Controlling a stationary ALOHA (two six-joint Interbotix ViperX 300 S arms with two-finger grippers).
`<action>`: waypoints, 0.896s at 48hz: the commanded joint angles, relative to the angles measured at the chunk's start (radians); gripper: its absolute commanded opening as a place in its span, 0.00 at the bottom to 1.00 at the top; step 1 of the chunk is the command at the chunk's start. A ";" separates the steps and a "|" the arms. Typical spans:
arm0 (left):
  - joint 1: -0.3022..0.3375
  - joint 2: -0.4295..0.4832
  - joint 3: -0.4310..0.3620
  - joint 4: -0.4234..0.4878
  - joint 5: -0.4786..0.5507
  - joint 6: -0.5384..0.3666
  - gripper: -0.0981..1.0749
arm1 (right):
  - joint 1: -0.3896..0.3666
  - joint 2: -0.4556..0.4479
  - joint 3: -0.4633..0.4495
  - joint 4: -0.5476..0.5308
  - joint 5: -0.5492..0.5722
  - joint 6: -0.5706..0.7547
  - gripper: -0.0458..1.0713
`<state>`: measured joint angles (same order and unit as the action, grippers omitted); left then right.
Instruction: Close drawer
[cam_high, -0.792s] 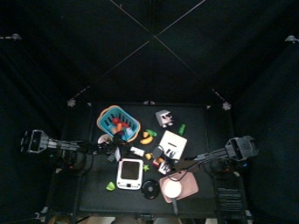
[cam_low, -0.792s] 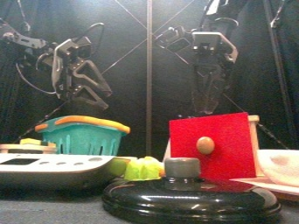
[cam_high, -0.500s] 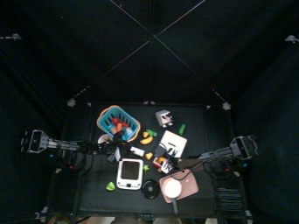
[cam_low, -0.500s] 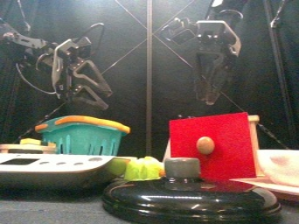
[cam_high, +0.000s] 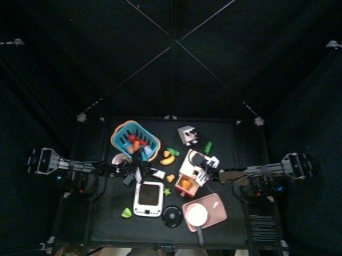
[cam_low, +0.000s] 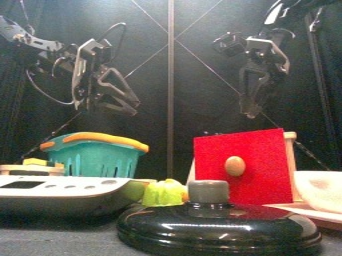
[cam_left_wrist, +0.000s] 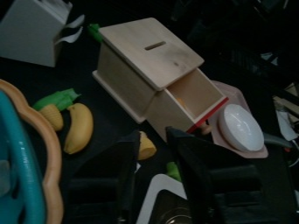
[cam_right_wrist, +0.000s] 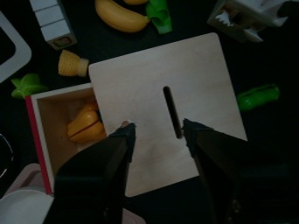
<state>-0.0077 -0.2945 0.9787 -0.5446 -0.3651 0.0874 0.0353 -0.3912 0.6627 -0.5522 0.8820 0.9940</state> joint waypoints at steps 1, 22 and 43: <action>-0.028 0.031 -0.040 -0.037 -0.023 0.002 0.58 | -0.040 -0.091 0.046 -0.005 -0.060 0.000 0.69; -0.141 0.221 -0.181 -0.080 -0.020 0.003 0.35 | -0.265 -0.173 0.196 -0.008 -0.209 -0.008 0.37; -0.190 0.408 -0.310 -0.086 -0.018 0.000 0.35 | -0.388 -0.067 0.224 -0.043 -0.310 -0.009 0.36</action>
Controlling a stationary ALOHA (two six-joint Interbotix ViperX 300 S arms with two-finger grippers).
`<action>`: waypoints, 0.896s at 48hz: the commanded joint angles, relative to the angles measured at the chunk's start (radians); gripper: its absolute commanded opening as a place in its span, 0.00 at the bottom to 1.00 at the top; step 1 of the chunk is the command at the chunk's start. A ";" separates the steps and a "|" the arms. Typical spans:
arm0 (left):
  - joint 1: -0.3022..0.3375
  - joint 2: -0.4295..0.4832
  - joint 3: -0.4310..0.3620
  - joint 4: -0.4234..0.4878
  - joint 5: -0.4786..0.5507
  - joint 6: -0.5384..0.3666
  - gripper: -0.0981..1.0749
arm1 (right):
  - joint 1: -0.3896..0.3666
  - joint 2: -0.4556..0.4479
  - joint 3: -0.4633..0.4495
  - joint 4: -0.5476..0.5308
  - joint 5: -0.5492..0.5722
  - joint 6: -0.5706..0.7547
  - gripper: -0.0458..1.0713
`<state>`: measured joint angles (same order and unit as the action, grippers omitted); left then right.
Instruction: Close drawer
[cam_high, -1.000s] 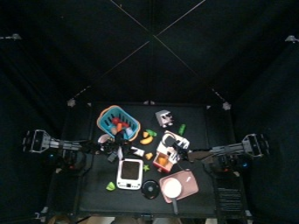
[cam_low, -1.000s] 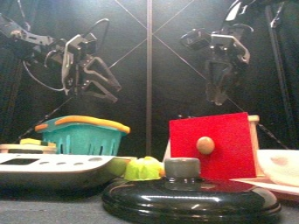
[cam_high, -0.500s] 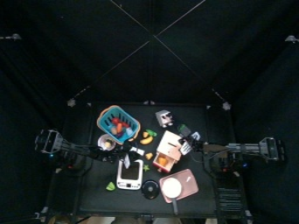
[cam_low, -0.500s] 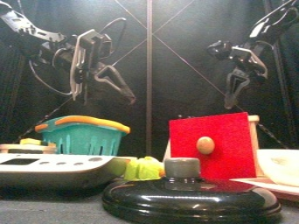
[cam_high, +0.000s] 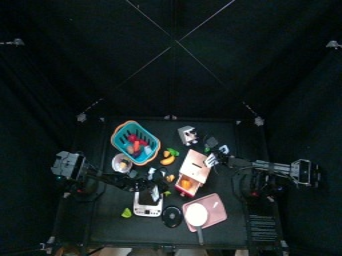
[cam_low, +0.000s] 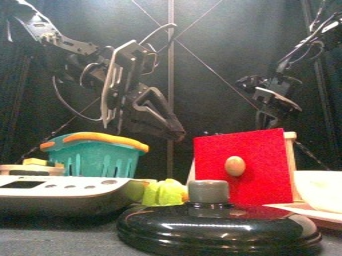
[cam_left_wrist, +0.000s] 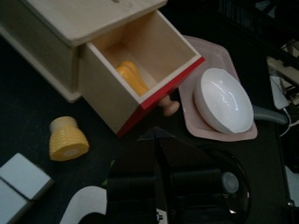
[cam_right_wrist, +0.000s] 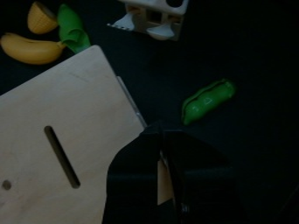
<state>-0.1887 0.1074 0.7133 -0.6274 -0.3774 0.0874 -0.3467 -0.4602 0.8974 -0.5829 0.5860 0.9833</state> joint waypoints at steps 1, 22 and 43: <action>-0.009 0.012 -0.051 -0.005 -0.006 0.000 0.35 | -0.006 0.006 -0.011 -0.015 -0.017 0.002 0.36; -0.009 0.118 -0.163 -0.020 0.054 0.002 0.35 | -0.011 0.028 -0.006 -0.018 -0.026 0.002 0.36; 0.005 0.160 -0.198 -0.020 0.055 0.002 0.35 | -0.011 0.032 0.002 -0.026 -0.034 0.002 0.36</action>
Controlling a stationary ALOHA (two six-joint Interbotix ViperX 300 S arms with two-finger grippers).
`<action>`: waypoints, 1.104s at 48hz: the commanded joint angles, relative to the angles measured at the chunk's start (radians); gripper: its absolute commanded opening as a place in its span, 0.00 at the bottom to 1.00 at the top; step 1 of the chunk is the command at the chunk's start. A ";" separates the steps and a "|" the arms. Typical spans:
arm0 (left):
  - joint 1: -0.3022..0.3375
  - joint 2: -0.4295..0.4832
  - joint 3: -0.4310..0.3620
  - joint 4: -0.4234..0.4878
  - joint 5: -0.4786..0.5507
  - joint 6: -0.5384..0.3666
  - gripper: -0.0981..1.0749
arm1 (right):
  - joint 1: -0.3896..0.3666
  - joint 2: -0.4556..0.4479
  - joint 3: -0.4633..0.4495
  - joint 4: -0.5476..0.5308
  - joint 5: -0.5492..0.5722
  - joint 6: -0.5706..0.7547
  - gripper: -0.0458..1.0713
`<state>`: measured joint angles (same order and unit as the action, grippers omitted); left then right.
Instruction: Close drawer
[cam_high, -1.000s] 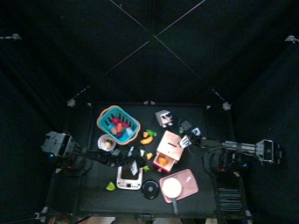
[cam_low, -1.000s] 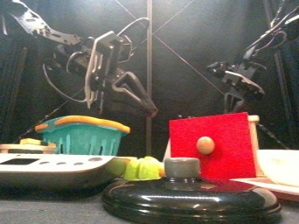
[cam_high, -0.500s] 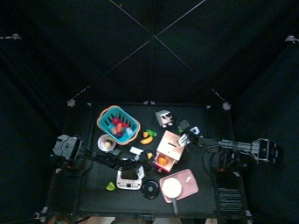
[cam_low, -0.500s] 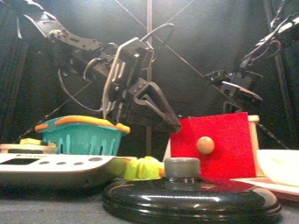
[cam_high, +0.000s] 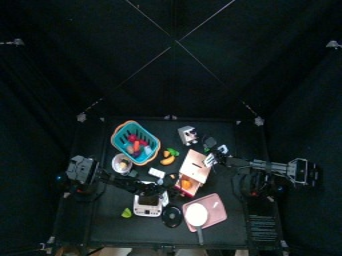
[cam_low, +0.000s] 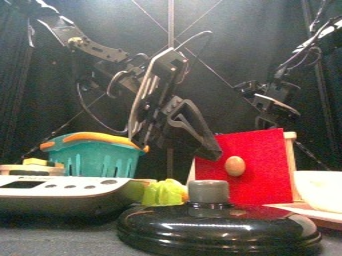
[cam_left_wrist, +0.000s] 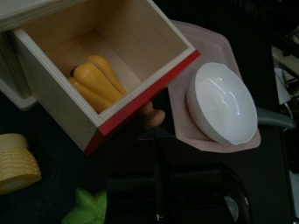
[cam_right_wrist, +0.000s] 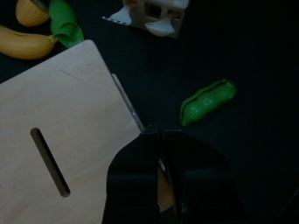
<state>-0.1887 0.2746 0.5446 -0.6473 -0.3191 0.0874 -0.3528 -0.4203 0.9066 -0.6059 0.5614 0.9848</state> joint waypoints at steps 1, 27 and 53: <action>0.006 -0.008 -0.031 0.000 -0.003 0.002 0.35 | -0.005 -0.008 -0.006 -0.003 -0.011 0.000 0.36; 0.043 0.006 -0.038 0.000 -0.005 0.003 0.35 | -0.002 -0.009 0.003 -0.002 -0.040 0.002 0.36; 0.069 0.029 -0.067 0.003 -0.005 0.005 0.35 | 0.003 -0.009 0.005 0.002 -0.040 0.000 0.36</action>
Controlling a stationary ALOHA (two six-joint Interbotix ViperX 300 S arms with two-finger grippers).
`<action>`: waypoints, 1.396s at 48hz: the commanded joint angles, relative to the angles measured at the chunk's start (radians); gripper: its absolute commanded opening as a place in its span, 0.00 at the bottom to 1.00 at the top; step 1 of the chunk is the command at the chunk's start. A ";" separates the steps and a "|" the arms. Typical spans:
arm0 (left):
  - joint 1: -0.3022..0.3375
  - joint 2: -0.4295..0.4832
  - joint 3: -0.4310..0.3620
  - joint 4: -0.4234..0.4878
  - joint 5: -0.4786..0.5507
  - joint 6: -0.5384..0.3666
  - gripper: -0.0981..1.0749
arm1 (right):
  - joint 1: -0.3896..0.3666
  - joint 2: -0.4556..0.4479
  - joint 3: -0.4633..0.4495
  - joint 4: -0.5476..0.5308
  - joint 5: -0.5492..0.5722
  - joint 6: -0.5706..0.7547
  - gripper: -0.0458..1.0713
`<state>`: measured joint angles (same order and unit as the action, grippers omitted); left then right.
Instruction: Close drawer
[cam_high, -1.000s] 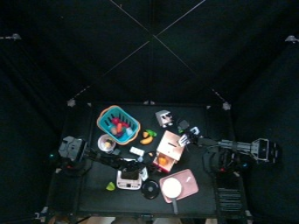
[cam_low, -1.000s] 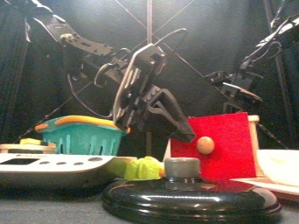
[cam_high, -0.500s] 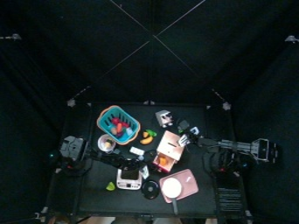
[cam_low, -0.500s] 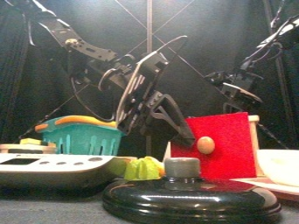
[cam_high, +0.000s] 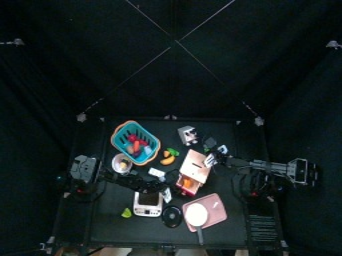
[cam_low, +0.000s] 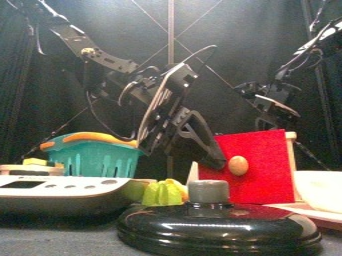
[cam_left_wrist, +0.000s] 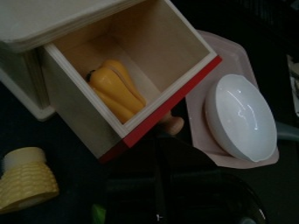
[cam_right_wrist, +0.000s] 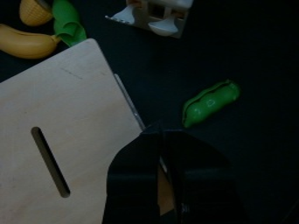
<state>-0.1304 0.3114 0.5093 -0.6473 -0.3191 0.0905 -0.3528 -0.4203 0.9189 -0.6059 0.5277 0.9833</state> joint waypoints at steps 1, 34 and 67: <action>0.011 -0.006 -0.034 0.003 -0.005 0.003 0.35 | 0.003 -0.008 -0.009 0.002 -0.006 0.003 0.36; 0.054 0.023 -0.092 0.005 -0.005 0.005 0.35 | 0.012 -0.008 -0.006 -0.002 -0.009 0.002 0.36; 0.124 0.049 -0.141 0.023 -0.006 0.005 0.35 | 0.012 -0.008 0.006 -0.002 -0.009 0.002 0.36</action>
<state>-0.0215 0.3728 0.3988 -0.6335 -0.3191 0.0936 -0.3421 -0.4218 0.9296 -0.6121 0.5216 0.9848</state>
